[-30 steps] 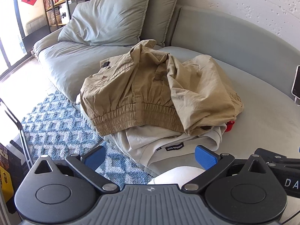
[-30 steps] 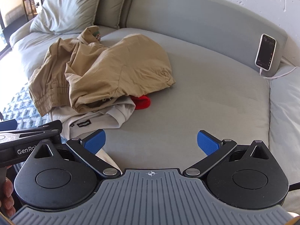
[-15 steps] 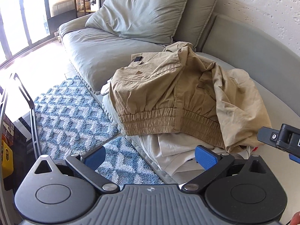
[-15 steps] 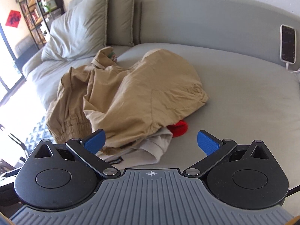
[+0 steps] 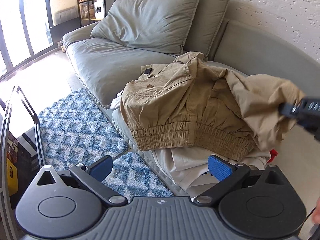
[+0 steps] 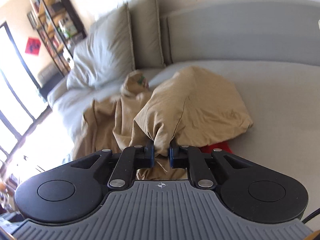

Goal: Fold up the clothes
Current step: 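Lift the khaki pants off the white shirt with the right gripper and drop them on the seat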

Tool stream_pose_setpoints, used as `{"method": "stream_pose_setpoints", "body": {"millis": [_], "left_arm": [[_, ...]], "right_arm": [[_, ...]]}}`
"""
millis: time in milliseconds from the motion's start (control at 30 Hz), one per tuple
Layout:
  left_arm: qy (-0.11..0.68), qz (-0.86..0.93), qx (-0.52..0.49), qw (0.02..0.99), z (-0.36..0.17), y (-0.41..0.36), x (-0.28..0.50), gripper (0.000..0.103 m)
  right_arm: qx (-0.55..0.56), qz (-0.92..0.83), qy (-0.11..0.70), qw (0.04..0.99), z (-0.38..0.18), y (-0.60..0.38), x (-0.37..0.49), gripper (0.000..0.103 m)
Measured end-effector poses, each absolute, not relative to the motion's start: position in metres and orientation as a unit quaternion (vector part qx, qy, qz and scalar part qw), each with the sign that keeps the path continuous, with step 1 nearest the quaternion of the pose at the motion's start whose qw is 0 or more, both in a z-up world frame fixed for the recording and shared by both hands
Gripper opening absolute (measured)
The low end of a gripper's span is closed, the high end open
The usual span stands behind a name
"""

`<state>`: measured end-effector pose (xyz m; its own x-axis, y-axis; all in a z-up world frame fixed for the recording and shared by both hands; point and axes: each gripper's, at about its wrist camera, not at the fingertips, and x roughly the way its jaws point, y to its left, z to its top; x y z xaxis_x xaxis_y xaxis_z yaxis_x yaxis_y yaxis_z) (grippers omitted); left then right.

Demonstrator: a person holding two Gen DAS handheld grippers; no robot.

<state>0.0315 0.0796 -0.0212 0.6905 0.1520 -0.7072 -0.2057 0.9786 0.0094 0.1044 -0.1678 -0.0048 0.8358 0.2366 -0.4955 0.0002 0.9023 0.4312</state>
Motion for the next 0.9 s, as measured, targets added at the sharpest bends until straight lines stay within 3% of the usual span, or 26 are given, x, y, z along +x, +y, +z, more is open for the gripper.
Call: {"method": "stream_pose_setpoints", "body": {"millis": [100,233,467,700,800,900], "left_arm": [[0.365,0.076,-0.025,0.928,-0.009,0.069,0.028,0.102],[0.334,0.013,-0.031,0.942,0.012,0.049,0.019,0.102],[0.285,-0.129,-0.052,0.948,0.049,-0.004,0.008,0.102],[0.27,-0.214,-0.071,0.936,0.056,-0.06,0.015,0.102],[0.275,-0.209,-0.072,0.936,0.051,-0.058,0.019,0.102],[0.282,-0.177,-0.074,0.94,0.045,-0.037,0.019,0.102]], "right_arm": [[0.271,0.037,0.195,0.942,0.044,-0.214,0.087,0.003],[0.311,-0.012,0.09,0.946,0.109,-0.28,0.044,0.001],[0.224,-0.138,-0.043,0.964,0.231,-0.365,-0.051,0.001],[0.091,-0.224,-0.031,0.97,0.331,-0.373,-0.046,0.001],[0.045,-0.228,-0.039,0.972,0.343,-0.345,-0.031,0.001],[0.023,-0.193,0.011,0.981,0.308,-0.297,0.004,0.002]]}}
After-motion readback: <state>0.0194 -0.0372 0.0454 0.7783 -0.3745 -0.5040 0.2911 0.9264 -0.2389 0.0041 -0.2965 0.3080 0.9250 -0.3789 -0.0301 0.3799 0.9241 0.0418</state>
